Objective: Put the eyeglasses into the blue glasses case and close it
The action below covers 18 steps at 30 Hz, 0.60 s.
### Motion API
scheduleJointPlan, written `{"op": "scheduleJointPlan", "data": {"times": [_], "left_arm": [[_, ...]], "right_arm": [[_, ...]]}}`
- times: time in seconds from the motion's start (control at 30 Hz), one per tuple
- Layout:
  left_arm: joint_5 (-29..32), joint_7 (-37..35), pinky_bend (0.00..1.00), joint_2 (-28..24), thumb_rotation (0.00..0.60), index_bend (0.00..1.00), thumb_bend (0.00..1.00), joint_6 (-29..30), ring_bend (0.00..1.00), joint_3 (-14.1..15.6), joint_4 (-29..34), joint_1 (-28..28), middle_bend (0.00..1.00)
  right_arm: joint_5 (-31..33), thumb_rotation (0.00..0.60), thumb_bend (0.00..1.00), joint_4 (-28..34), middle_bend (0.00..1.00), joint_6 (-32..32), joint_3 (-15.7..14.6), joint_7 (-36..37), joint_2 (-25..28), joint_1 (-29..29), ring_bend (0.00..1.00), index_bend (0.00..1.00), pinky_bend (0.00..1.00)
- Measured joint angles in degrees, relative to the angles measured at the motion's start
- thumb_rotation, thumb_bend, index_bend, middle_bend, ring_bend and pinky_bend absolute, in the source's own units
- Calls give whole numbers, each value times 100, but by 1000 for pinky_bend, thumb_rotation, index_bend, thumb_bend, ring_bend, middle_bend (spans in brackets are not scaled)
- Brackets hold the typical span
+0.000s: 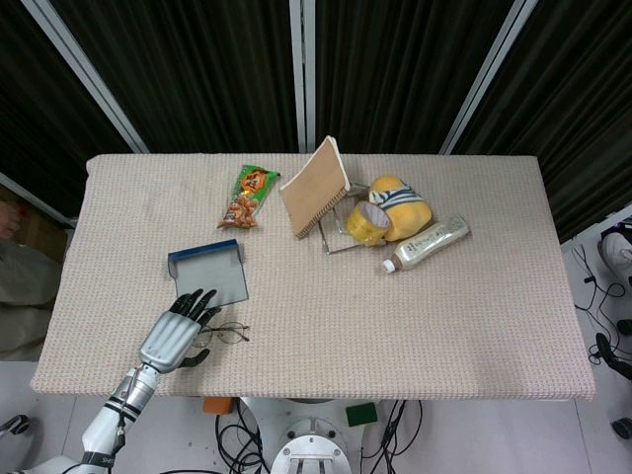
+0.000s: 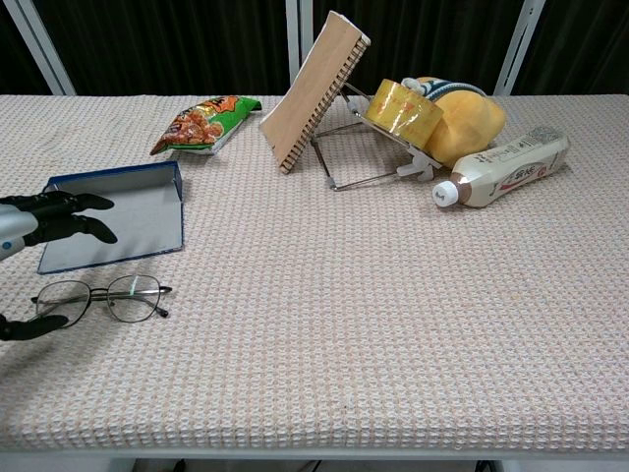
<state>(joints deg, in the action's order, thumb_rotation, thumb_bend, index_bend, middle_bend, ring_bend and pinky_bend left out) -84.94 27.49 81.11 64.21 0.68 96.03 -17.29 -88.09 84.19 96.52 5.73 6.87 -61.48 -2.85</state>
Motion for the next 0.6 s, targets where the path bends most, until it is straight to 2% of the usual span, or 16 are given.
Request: {"op": "scheduleJointPlan", "data": {"times": [0.23, 0.43, 0.6], "left_arm": [[141, 71, 143, 152, 502, 227, 261, -26, 0, -22, -124, -80, 10], [289, 75, 143, 294, 505, 356, 293, 15, 0, -74, -280, -114, 33], [356, 13, 143, 413, 524, 420, 307, 49, 0, -118, -392, -163, 41]], "right_arm": [[-13, 600, 328, -57, 0, -43, -18, 9, -22, 17, 0, 0, 0], [31, 600, 328, -141, 0, -66, -23, 67, -45, 5, 0, 0, 0], [38, 600, 328, -159, 0, -73, -21, 68, -58, 5, 0, 0, 0]]}}
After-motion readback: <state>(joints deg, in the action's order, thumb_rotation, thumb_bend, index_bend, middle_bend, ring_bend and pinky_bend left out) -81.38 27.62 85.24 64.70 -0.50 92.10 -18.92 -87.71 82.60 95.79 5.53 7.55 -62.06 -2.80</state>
